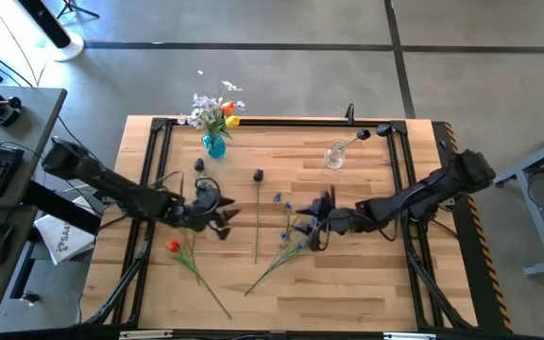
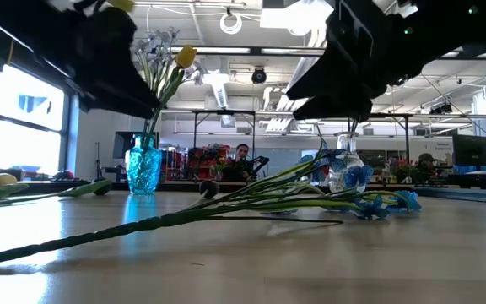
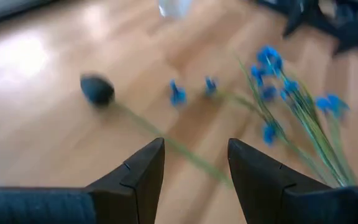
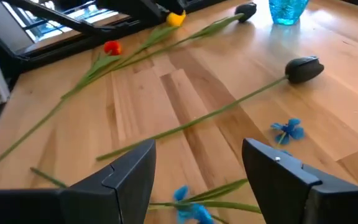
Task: Sort flowers into vase by color
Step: Put the black flower into the transparent vase
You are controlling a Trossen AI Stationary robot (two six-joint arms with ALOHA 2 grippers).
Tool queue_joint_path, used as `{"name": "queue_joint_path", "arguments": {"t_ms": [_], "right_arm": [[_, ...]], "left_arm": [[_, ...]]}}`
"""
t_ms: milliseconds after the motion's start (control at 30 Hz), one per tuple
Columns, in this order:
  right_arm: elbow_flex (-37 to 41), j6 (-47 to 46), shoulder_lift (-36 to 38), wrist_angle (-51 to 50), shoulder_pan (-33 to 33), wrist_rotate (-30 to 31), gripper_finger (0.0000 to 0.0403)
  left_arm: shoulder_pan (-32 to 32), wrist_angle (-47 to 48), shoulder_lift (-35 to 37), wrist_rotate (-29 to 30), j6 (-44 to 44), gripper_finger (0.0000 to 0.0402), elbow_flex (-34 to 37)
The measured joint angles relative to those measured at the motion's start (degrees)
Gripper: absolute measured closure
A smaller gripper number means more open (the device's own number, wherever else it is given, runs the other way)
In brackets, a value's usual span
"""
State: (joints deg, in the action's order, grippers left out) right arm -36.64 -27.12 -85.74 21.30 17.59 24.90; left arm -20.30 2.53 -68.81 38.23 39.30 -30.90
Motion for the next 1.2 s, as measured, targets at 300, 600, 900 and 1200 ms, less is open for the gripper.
{"name": "queue_joint_path", "arguments": {"t_ms": [300,600,900,1200], "right_arm": [[-0.1,0.6,-0.9,1.3,-1.9,0.6,0.0167],[-0.2,2.1,-0.9,2.0,-1.8,-0.3,0.0167],[-0.2,3.2,-0.9,2.3,-1.8,-0.5,0.0167],[-0.2,4.5,-0.9,2.5,-1.8,-0.7,0.0167]], "left_arm": [[8.7,-9.6,-18.8,0.8,-2.6,0.0239,-6.3],[16.1,-0.4,-32.6,-4.0,-1.3,0.0239,-18.2],[19.4,9.3,-39.2,-12.7,1.1,0.0246,-24.9],[19.2,9.0,-38.5,-15.2,-1.5,0.0392,-24.9]]}}
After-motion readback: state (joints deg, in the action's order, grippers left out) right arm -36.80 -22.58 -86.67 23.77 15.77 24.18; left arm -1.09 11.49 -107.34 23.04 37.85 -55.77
